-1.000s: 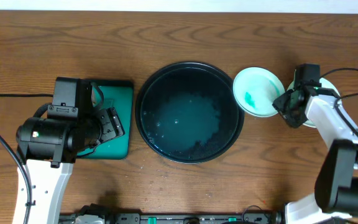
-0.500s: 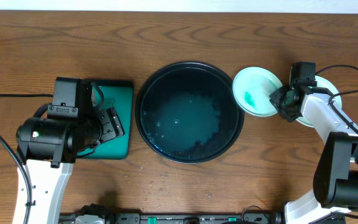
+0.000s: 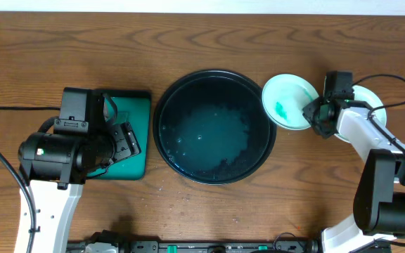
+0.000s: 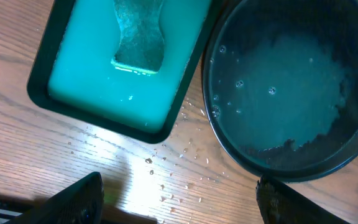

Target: Clean dirty plates on tray and stack at the side

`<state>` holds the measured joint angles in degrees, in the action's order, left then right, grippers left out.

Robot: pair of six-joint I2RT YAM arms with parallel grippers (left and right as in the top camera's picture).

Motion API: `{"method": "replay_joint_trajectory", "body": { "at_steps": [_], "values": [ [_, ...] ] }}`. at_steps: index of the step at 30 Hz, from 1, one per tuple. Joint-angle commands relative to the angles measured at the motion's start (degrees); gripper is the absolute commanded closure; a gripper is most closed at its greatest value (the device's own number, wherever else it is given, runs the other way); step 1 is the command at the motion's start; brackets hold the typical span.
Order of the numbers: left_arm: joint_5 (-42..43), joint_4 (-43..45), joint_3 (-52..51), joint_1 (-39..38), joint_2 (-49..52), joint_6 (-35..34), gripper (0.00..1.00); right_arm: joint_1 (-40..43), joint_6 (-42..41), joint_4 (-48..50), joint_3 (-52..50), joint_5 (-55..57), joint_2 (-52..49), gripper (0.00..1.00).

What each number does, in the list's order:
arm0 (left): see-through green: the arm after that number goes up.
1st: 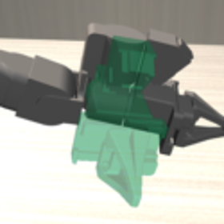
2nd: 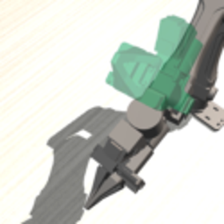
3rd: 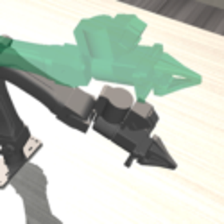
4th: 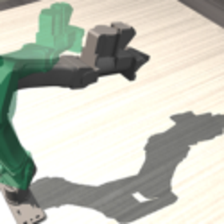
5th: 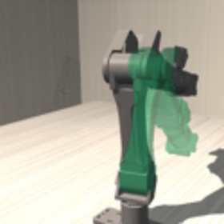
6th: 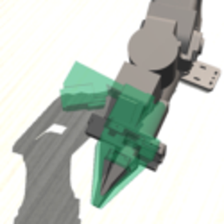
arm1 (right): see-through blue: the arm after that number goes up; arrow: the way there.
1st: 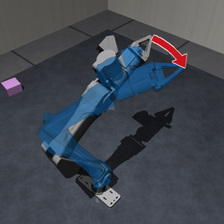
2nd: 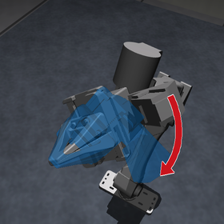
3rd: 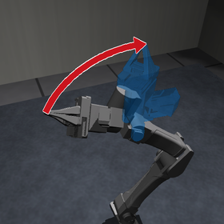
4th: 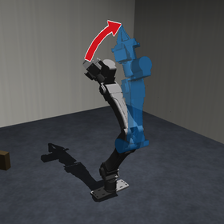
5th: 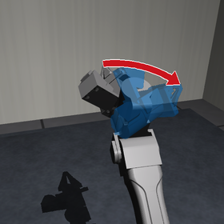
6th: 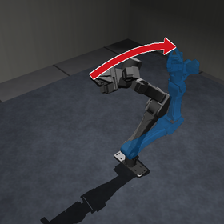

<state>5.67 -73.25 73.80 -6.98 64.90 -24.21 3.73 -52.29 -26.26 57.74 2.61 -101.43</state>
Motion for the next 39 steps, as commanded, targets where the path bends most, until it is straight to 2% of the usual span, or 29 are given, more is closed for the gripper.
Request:
{"method": "replay_joint_trajectory", "body": {
  "at_steps": [1,2,3,4,5,14,24,35,38,39],
  "values": [
    [-0.1,-0.2,-0.5,-0.2,0.3,-0.5,0.21,-0.3,-1.1,1.7,-2.8,1.9,0.0,0.74],
    [-0.1,-0.3,-0.5,-0.2,0.3,-0.5,0.21,-0.3,-1.4,2.3,-3.3,1.9,0.0,0.75],
    [-0.1,-0.3,-0.5,-0.2,0.3,-0.5,0.21,-0.3,-1.8,2.5,-3.8,1.9,0.0,0.81],
    [-0.1,-0.3,-0.5,-0.2,0.3,-0.5,0.21,-0.3,-2.0,2.8,-4.0,1.8,0.0,0.92],
    [-0.1,-0.3,-0.5,-0.2,0.3,-0.5,0.21,-0.3,-1.9,2.9,-4.0,1.8,0.0,0.99],
    [-0.1,-0.2,-0.5,-0.2,0.3,-0.5,0.21,-1.9,3.4,5.2,-3.7,-3.3,0.2,0.99],
    [-0.1,-0.2,-0.5,-0.2,0.3,-0.5,0.21,-11.0,16.7,10.3,-3.4,-5.0,3.1,0.99],
    [-0.1,-0.2,-0.5,-0.2,0.3,-0.5,0.21,-20.9,20.2,9.7,-3.4,-7.2,3.9,0.98],
    [-0.1,-0.3,-0.5,-0.2,0.3,-0.5,0.21,-23.8,17.2,8.4,-3.4,-6.8,3.9,0.99],
    [-0.1,-0.3,-0.5,-0.2,0.3,-0.5,0.21,-25.4,13.5,6.7,-3.4,-5.8,3.9,0.98]
  ]
}}
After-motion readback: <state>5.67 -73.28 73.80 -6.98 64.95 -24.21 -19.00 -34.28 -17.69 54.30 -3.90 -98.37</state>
